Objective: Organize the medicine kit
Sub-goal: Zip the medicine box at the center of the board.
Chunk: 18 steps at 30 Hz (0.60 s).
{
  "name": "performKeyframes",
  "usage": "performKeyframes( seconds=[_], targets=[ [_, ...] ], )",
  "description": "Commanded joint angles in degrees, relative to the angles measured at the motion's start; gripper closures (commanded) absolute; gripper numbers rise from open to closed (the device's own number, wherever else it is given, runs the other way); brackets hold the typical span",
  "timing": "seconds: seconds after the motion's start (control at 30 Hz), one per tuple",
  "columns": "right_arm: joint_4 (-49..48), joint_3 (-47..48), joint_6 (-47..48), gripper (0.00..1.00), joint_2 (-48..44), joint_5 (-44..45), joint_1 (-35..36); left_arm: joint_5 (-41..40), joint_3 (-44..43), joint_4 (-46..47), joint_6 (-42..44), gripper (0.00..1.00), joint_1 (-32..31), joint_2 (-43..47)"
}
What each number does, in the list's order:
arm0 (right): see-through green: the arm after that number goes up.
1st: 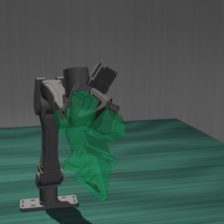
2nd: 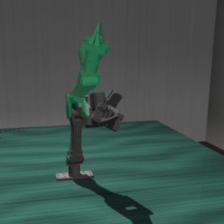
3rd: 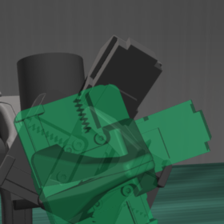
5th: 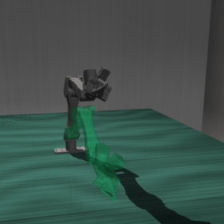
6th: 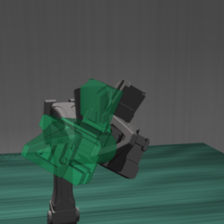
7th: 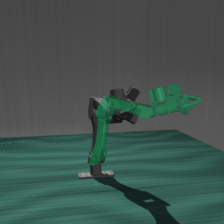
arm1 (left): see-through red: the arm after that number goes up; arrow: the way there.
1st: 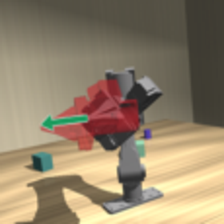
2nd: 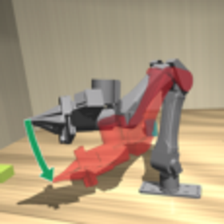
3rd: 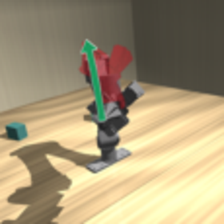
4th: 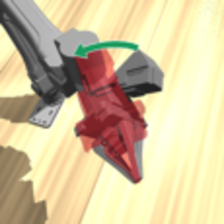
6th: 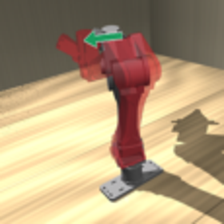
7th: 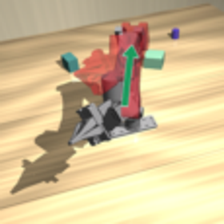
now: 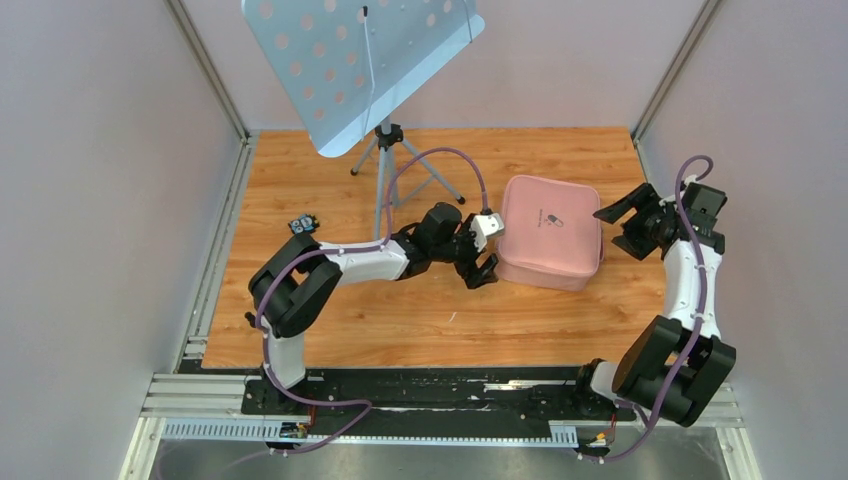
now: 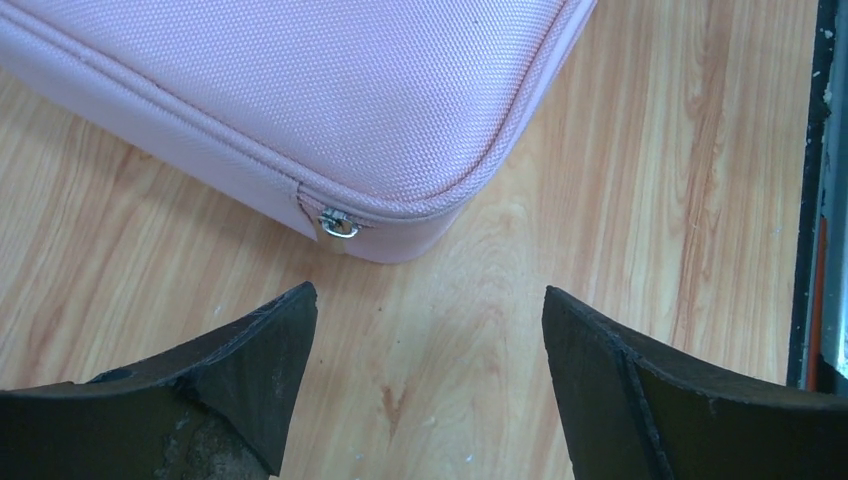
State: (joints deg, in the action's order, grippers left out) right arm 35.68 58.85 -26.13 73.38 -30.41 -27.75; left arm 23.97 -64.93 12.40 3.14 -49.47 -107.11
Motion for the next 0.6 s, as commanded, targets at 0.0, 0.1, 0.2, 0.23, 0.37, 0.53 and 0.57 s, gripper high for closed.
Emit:
performKeyframes(
  seconds=[0.0,0.1,0.2,0.23,0.37,0.53,0.57],
  targets=[
    [-2.77,-0.79,-0.46,0.25,-0.07,-1.21,0.70,6.42,-2.69,2.64,4.82,0.11,1.28,-2.87],
    [-2.89,-1.50,-0.25,0.25,-0.14,-0.98,0.90,9.87,-1.95,4.37,6.36,0.13,1.90,-4.50],
    [-3.11,-1.99,-0.24,0.25,-0.13,-1.05,0.97,12.79,-0.12,8.95,7.21,0.13,2.41,-5.04],
    [-3.19,-2.05,-0.24,0.25,-0.09,-1.05,0.96,14.25,0.65,9.66,7.44,0.13,2.47,-5.13],
    [-3.57,-2.43,-0.24,0.25,0.10,-1.29,1.08,16.04,1.67,12.85,8.49,0.13,2.67,-5.70],
    [-3.76,-2.75,-0.15,0.25,0.10,-1.64,1.24,16.54,0.16,14.47,8.21,0.12,3.08,-7.25],
    [-3.77,-2.74,-0.15,0.25,0.02,-1.64,1.29,16.63,-0.06,14.99,8.03,0.12,3.25,-7.46]
  ],
)
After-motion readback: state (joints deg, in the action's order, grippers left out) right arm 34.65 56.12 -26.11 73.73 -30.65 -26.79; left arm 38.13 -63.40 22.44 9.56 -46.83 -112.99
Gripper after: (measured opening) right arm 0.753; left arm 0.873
